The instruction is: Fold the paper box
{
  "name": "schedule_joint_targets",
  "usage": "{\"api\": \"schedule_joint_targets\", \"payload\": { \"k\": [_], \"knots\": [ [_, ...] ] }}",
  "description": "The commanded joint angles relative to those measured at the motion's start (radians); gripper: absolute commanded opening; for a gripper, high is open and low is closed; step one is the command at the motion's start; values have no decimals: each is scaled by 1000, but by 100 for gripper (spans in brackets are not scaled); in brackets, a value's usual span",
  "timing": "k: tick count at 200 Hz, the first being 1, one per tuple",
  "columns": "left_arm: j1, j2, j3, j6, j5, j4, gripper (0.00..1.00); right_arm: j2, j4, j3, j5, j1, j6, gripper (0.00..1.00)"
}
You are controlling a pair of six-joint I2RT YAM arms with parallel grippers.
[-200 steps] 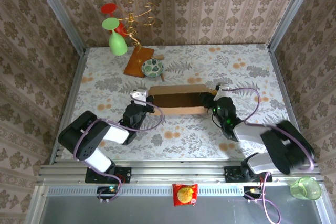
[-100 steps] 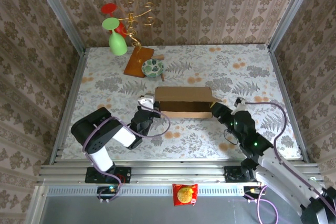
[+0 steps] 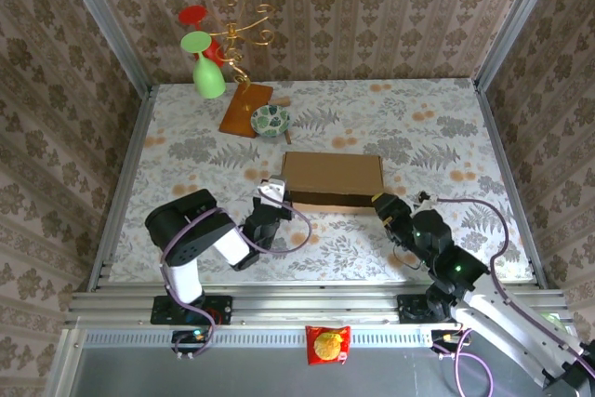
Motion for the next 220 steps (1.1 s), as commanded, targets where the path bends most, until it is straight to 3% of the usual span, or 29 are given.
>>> {"api": "schedule_joint_targets", "payload": {
  "k": [1, 29, 62, 87, 104, 107, 124, 134, 152, 161, 181, 204, 220],
  "knots": [
    [-18, 37, -1, -14, -22, -101, 0, 80, 130, 5, 5, 10, 101, 58],
    [-34, 50, 5, -22, -35, -100, 0, 205, 202, 43, 10, 11, 110, 53],
    [-42, 36, -9, -38, -35, -99, 0, 276, 202, 54, 37, 11, 135, 36],
    [-56, -30, -56, -91, -27, -104, 40, 277, 183, 37, 79, 8, 136, 21],
    [-82, -111, -108, -141, -7, -111, 55, 279, 188, 21, 93, 4, 121, 13],
    [-86, -127, -119, -154, 2, -116, 65, 283, 190, 19, 94, 2, 118, 11],
    [-102, -253, -155, -263, 79, -235, 89, 289, 176, 13, 94, -7, 106, 8],
    [-109, -358, -150, -342, 123, -407, 89, 291, 170, 9, 90, -11, 97, 7],
    [-138, -561, -63, -464, 168, -875, 81, 283, 129, 18, 94, -16, 73, 5],
    [-161, -640, -37, -484, 174, -1026, 75, 274, 107, 19, 98, -24, 61, 4],
    [-171, -820, -42, -548, 215, -1178, 59, 272, 98, 14, 94, -38, 57, 1],
    [-172, -985, -7, -581, 254, -1356, 54, 283, 115, 14, 70, -41, 58, 0],
    [-172, -1064, 15, -588, 257, -1419, 51, 279, 95, 40, 40, -38, 41, 9]
  ]
}}
